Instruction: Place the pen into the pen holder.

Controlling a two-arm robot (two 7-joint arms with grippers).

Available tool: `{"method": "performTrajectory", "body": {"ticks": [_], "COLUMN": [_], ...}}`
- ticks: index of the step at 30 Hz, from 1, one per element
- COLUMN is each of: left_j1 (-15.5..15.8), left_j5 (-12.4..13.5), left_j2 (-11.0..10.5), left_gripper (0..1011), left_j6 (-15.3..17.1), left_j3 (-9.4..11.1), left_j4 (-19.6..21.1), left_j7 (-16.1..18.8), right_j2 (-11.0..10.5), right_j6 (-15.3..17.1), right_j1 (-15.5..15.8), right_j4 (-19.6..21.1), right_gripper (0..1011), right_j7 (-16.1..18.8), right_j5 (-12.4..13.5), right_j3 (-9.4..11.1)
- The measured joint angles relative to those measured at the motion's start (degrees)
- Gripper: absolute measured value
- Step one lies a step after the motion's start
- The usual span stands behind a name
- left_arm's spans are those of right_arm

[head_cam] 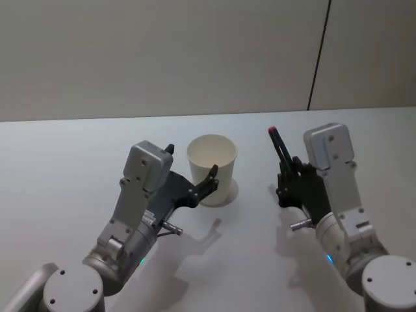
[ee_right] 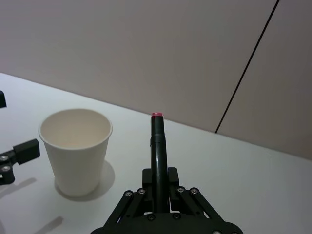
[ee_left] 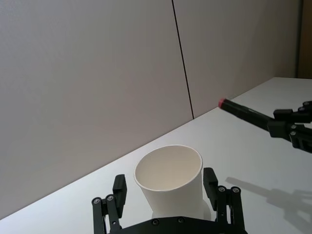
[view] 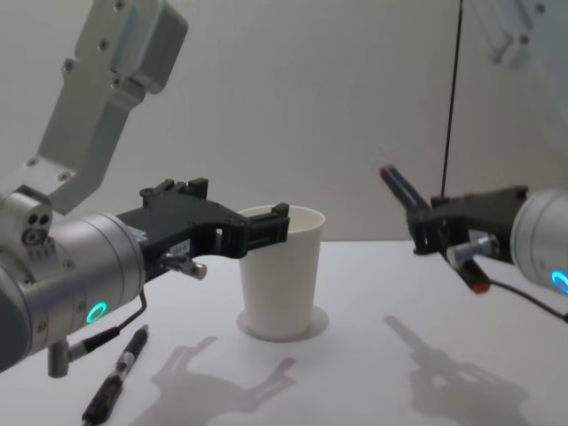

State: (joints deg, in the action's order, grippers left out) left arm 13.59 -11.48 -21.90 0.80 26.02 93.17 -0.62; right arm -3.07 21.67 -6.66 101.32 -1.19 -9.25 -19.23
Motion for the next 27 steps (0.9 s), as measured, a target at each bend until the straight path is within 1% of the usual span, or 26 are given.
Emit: {"method": "performTrajectory", "body": {"ticks": [2,4,7,8,11,12,13,14,15,16,17,21,22,24,25,27], "left_j1": [0.0,0.0,0.0,0.0,0.0,0.0,0.0,0.0,0.0,0.0,0.0,0.0,0.0,0.0,0.0,0.0], "left_j5": [0.0,0.0,0.0,0.0,0.0,0.0,0.0,0.0,0.0,0.0,0.0,0.0,0.0,0.0,0.0,0.0], "left_j2": [0.0,0.0,0.0,0.0,0.0,0.0,0.0,0.0,0.0,0.0,0.0,0.0,0.0,0.0,0.0,0.0], "left_gripper": [1004,1004,1004,1004,1004,1004,1004,1004,1004,1004,1004,1004,1004,1004,1004,1004], "left_j6": [0.0,0.0,0.0,0.0,0.0,0.0,0.0,0.0,0.0,0.0,0.0,0.0,0.0,0.0,0.0,0.0], "left_j3": [0.0,0.0,0.0,0.0,0.0,0.0,0.0,0.0,0.0,0.0,0.0,0.0,0.0,0.0,0.0,0.0], "left_j4": [0.0,0.0,0.0,0.0,0.0,0.0,0.0,0.0,0.0,0.0,0.0,0.0,0.0,0.0,0.0,0.0], "left_j7": [0.0,0.0,0.0,0.0,0.0,0.0,0.0,0.0,0.0,0.0,0.0,0.0,0.0,0.0,0.0,0.0], "right_j2": [-0.3,-0.5,-1.0,-1.0,-1.4,-1.5,-1.6,-1.6,-1.8,-1.8,-1.9,-2.0,-2.0,-1.9,-1.9,-1.7], "right_j6": [-2.5,-4.3,-8.3,-8.3,-12.9,-13.7,-15.5,-15.5,-17.5,-18.4,-20.5,-24.2,-26.4,-28.4,-30.7,-32.7], "right_j1": [0.0,-0.1,-0.4,-0.4,-1.0,-1.1,-1.4,-1.4,-1.8,-2.0,-2.5,-3.5,-4.2,-4.9,-5.8,-6.7], "right_j4": [-0.2,-0.4,-1.1,-1.1,-2.1,-2.4,-2.8,-2.8,-3.5,-3.8,-4.5,-5.9,-7.0,-8.0,-9.3,-10.7], "right_gripper": [177,177,177,177,177,177,177,177,177,177,177,177,177,177,177,177], "right_j7": [0.6,1.1,2.3,2.3,3.7,4.1,4.7,4.7,5.4,5.7,6.5,7.9,8.8,9.6,10.6,11.4], "right_j5": [-0.3,-0.6,-0.9,-0.9,-1.1,-1.1,-1.1,-1.1,-1.1,-1.1,-1.1,-1.1,-0.9,-0.8,-0.6,-0.3], "right_j3": [0.1,0.2,0.5,0.5,0.8,0.9,1.0,1.0,1.2,1.2,1.4,1.7,1.8,2.0,2.1,2.3]}}
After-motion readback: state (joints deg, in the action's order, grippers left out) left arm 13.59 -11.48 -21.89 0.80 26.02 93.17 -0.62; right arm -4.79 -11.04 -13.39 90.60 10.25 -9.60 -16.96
